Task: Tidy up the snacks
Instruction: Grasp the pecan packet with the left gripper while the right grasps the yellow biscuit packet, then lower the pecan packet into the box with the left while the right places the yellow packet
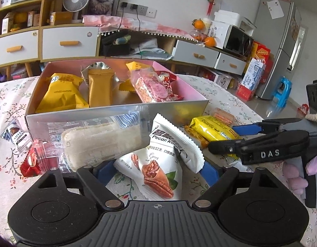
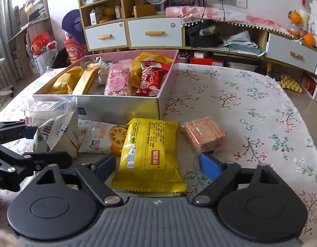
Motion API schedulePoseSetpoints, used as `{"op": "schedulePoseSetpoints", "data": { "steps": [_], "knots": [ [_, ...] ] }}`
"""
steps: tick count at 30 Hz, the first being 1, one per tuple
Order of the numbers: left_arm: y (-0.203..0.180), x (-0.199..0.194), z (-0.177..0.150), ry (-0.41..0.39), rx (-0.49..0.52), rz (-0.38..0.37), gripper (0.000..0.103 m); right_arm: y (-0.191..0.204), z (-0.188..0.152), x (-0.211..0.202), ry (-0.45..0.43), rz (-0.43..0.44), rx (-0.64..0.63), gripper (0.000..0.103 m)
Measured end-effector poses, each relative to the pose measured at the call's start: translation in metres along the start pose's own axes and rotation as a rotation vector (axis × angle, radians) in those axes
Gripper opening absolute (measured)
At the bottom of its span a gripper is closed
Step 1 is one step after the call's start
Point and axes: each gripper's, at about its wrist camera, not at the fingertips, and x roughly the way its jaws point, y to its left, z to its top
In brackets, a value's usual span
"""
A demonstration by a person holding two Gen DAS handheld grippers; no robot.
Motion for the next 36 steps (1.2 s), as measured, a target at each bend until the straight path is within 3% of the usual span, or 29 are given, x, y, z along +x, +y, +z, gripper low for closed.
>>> {"op": "schedulePoseSetpoints", "data": {
  "steps": [5,14,26,36],
  "knots": [
    [-0.001,-0.002,0.000,0.005,0.006,-0.002,0.076,-0.004,0.003,-0.001,0.008,-0.015,0.011,0.060],
    [-0.004,-0.006,-0.001,0.015,0.030,-0.009,0.070,-0.005,0.007,-0.001,0.020,-0.020,0.012,0.048],
    [-0.010,-0.015,0.002,0.039,0.057,-0.033,0.069,-0.010,0.010,-0.008,0.021,-0.013,0.042,0.046],
    [-0.021,-0.040,0.009,0.005,0.070,-0.073,0.069,-0.006,0.017,-0.023,-0.022,-0.001,0.055,0.046]
  ]
}}
